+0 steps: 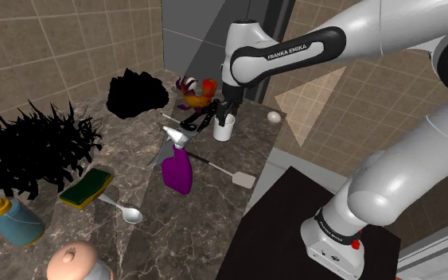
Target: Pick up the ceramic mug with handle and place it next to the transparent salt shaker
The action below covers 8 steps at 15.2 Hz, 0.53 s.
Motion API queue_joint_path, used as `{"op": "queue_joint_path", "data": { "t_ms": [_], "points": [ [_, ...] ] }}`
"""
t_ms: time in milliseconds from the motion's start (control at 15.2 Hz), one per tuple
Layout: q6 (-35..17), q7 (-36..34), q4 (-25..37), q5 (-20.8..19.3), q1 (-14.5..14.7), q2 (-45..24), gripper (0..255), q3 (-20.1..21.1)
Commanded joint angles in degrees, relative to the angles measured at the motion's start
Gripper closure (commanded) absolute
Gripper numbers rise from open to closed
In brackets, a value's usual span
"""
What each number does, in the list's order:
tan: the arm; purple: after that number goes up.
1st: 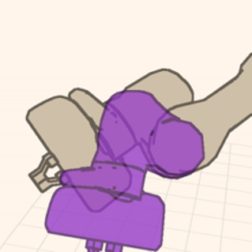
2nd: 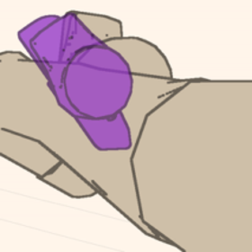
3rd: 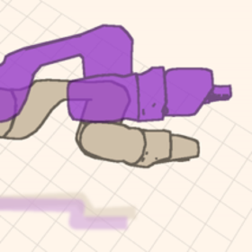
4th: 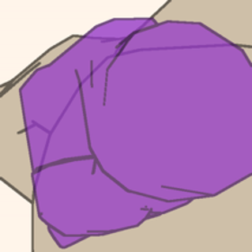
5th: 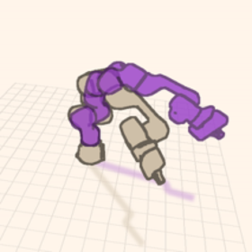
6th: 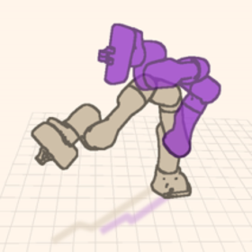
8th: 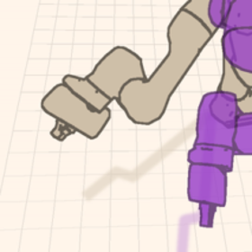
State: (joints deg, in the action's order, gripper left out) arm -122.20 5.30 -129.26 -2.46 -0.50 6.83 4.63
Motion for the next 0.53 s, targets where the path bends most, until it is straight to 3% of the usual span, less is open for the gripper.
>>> {"op": "queue_joint_path", "data": {
  "t_ms": [0, 462],
  "points": [
    [-1.7, -0.7, 2.7, -1.5, 0.0, -4.5, 0, 0.3],
    [-6.3, -1.4, 2.6, -2.8, -0.1, -9.0, 0, 0.2]
  ]
}}
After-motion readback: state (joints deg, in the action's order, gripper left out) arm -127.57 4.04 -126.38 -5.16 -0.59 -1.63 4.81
